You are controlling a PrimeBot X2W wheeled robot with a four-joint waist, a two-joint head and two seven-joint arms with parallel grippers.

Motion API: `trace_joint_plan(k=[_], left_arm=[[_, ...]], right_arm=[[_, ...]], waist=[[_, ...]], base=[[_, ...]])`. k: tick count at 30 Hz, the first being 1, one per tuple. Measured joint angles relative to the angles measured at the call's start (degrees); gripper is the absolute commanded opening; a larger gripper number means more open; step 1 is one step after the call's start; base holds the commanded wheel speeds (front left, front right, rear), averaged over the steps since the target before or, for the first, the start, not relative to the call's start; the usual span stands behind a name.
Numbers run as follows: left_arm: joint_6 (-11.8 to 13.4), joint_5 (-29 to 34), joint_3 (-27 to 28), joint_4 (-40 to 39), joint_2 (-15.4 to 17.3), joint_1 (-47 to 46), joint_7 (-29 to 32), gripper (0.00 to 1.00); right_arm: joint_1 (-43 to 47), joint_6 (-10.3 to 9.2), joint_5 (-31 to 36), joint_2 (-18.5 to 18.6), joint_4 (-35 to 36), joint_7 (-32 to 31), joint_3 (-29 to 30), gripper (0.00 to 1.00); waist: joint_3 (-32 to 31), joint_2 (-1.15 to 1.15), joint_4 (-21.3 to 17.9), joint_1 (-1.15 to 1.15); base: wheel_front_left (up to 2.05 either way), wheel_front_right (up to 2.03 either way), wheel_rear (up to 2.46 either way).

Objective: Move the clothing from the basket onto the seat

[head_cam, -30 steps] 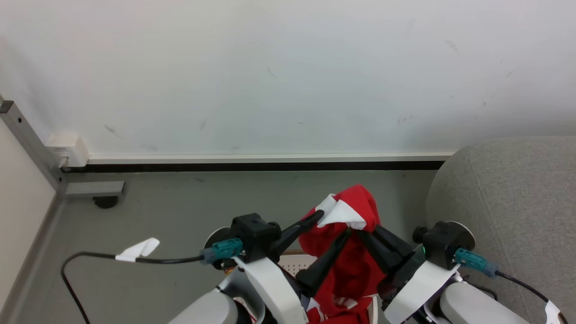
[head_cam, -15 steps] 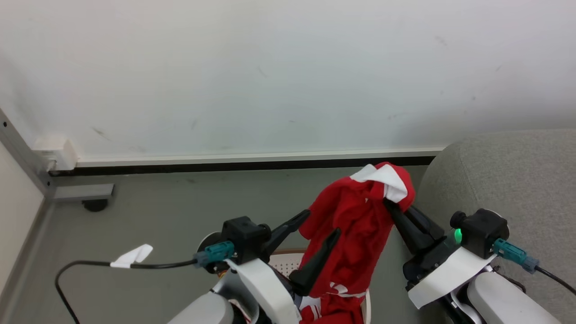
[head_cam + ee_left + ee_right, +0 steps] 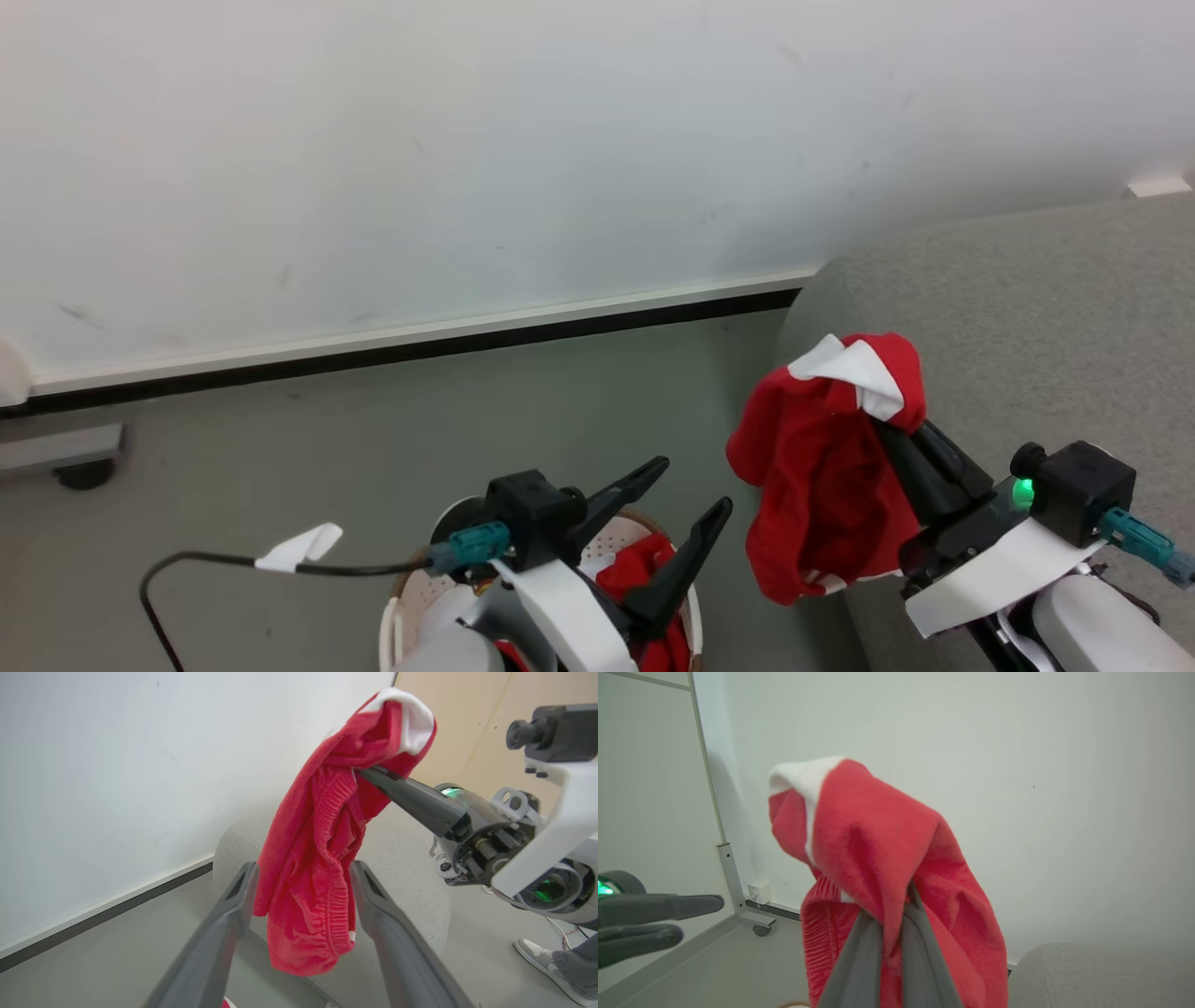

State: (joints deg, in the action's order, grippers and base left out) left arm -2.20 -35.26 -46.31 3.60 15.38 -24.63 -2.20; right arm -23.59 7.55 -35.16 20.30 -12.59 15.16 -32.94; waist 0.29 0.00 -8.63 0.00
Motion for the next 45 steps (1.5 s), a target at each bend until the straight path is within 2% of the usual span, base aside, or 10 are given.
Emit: trace_joint_plan(k=[10,17,21,25,31,38,42,45], left_arm=[[-0.6,1.5,-2.2,-1.1,-1.2,-0.2,-0.5,1.0],[-1.1,2.5,-3.2,-2.5,-0.7,-1.5,-0.2,1.0],[-1.5,2.9,-3.5,-3.6,0.0,-2.7,0.6,1.0],[-1.8,3.4,-2.9,-5.4,1.7,-4.6,1.3,1.0],[-2.6,3.8,-1.4,-8.1,3.8,-8.6,1.7,1.0],[-3.3,3.7,0.9,-9.7,5.0,-12.3,0.6,1.0],[-3.4,3.2,1.8,-9.7,5.4,-13.3,-0.4,1.0],[-3.6,2.6,2.1,-9.3,5.5,-13.4,-0.9,1.0]], right_arm=[[4.9,0.0,1.8,2.0,5.3,0.0,6.9,0.0],[6.2,0.0,3.4,0.4,7.0,0.0,12.9,0.0],[5.0,0.0,4.4,-1.1,6.8,0.0,16.7,0.0],[-1.2,0.0,5.4,-2.9,5.2,-2.1,21.5,0.0],[-17.8,0.0,12.7,-3.9,0.8,-9.2,31.6,0.0],[-34.1,0.0,24.7,-0.8,-1.9,-15.8,48.8,0.0],[-37.8,0.0,31.7,-0.6,-3.9,-17.4,56.3,0.0],[-37.3,0.0,36.3,-2.3,-6.1,-16.7,61.4,0.0]], waist=[[2.3,0.0,-7.8,0.0],[6.0,0.0,-9.9,0.0],[8.8,0.0,-9.4,0.0],[12.6,0.0,-8.3,0.0],[20.3,0.0,-6.6,0.01],[29.6,0.0,-3.6,0.02],[33.6,0.0,-1.4,0.02],[35.3,0.0,0.4,0.02]], base=[[0.0,0.0,0.0],[0.0,0.0,0.0],[0.0,0.0,0.0],[0.0,0.0,0.0],[0.0,0.0,0.0],[0.0,0.0,0.0],[0.0,0.0,0.0],[0.0,0.0,0.0]])
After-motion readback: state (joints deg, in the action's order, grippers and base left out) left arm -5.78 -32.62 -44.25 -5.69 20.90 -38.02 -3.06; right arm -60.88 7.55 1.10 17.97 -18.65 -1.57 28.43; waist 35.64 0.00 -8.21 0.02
